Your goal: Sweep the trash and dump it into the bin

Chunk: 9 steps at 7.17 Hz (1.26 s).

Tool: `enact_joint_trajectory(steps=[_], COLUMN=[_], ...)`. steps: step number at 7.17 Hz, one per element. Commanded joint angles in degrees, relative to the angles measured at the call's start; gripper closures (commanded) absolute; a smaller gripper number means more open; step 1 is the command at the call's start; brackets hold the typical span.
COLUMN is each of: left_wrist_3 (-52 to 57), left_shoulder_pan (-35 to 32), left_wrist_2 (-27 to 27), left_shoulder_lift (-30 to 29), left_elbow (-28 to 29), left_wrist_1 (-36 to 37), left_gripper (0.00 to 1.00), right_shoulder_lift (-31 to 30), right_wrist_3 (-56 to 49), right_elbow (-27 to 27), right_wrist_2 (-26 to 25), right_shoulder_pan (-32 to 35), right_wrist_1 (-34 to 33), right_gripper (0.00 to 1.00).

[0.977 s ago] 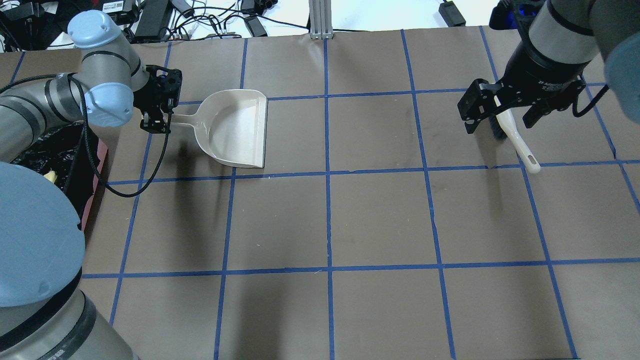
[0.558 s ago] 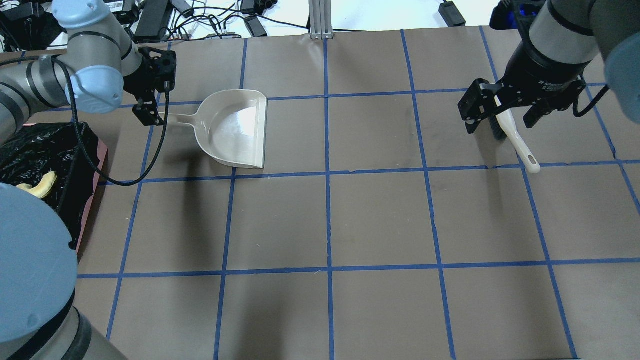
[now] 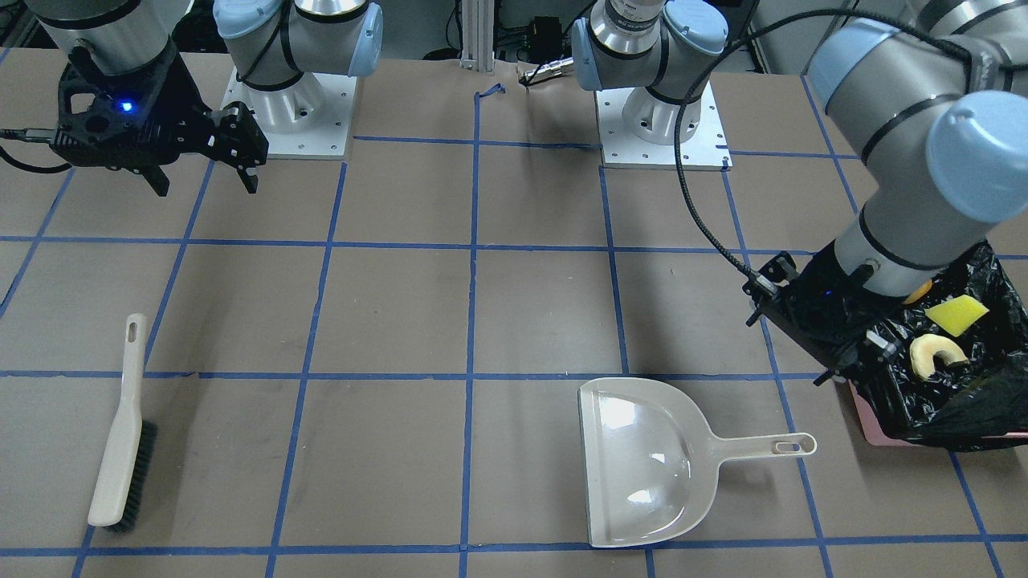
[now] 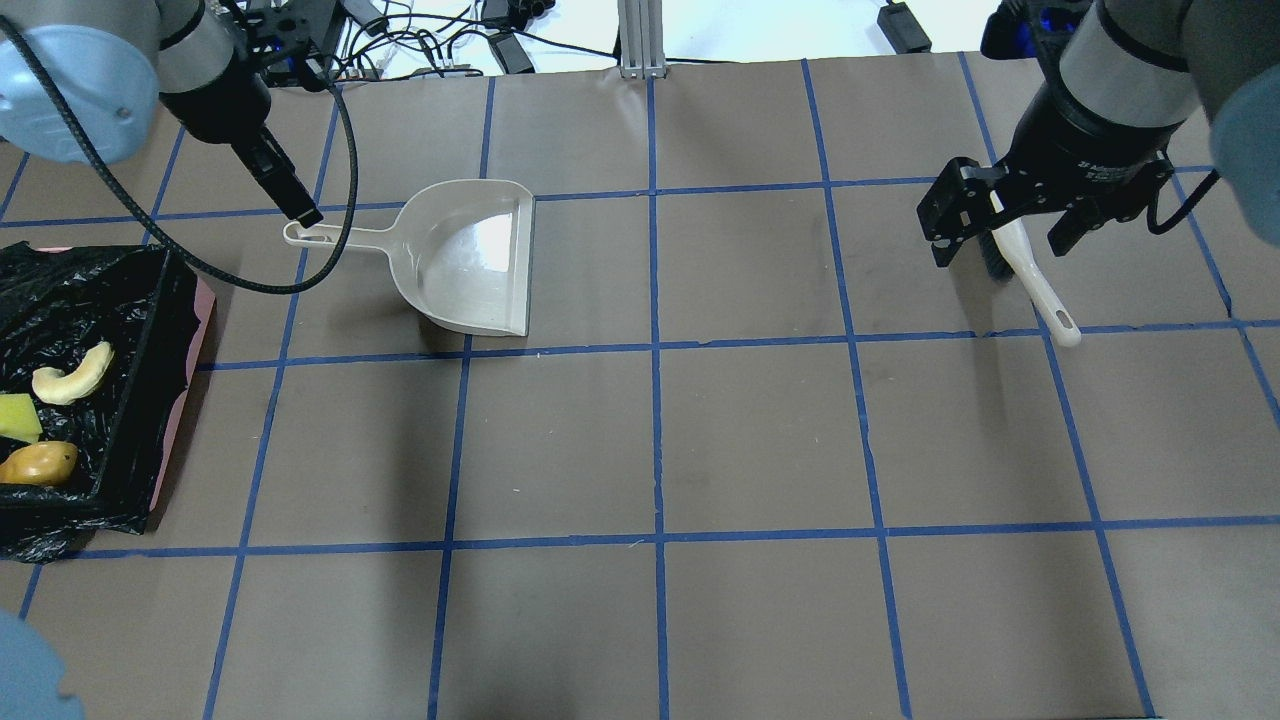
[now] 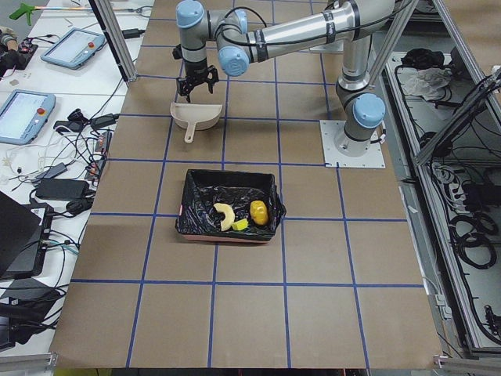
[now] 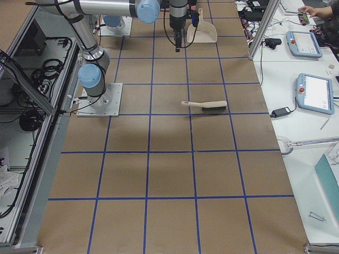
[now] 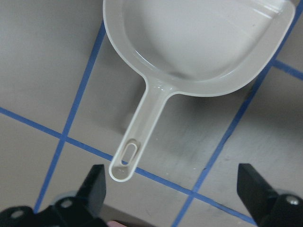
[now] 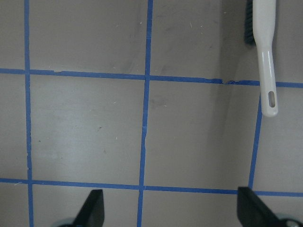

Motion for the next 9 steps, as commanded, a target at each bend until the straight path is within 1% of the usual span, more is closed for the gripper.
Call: enact_joint_trajectory(steps=[1,2,3,4,5,6,9], left_wrist_3=[-23.8,-31.4,-39.1,-45.9,-52.3,-55.7,-58.4], left_shoulder_pan=[-3.8,-5.5,-5.8,-5.9,-6.0,-6.2,-6.9], left_wrist_2=[0.8,1.7,2.9,2.8,2.4,2.3,2.1], left_shoulder_lift=[4.8,6.0,8.1,9.7,11.0,11.8,11.8], left_elbow=[0.0,0.1,0.1,0.1,0.0,-0.1,-0.9], left_wrist_1=[-7.0,-9.4,-15.3,-17.5,-17.7,-17.7,-17.7], left_gripper=[0.00,0.00,0.00,0.00,0.00,0.00,0.00], right_shoulder_lift=[0.0,0.0,0.0,0.0,0.0,0.0,-0.1], right_wrist_3=[-0.2,-0.2,-0.6,-0.4,0.0,0.0,0.0], right_elbow=[0.0,0.0,-0.1,-0.1,-0.1,-0.1,-0.1], right_wrist_2=[0.0,0.0,0.0,0.0,0.0,0.0,0.6], right_shoulder_pan=[-0.1,-0.1,-0.1,-0.1,-0.2,-0.2,-0.1], right_wrist_1=[0.0,0.3,0.1,-0.1,-0.1,-0.1,0.0], right_gripper=[0.00,0.00,0.00,0.00,0.00,0.00,0.00])
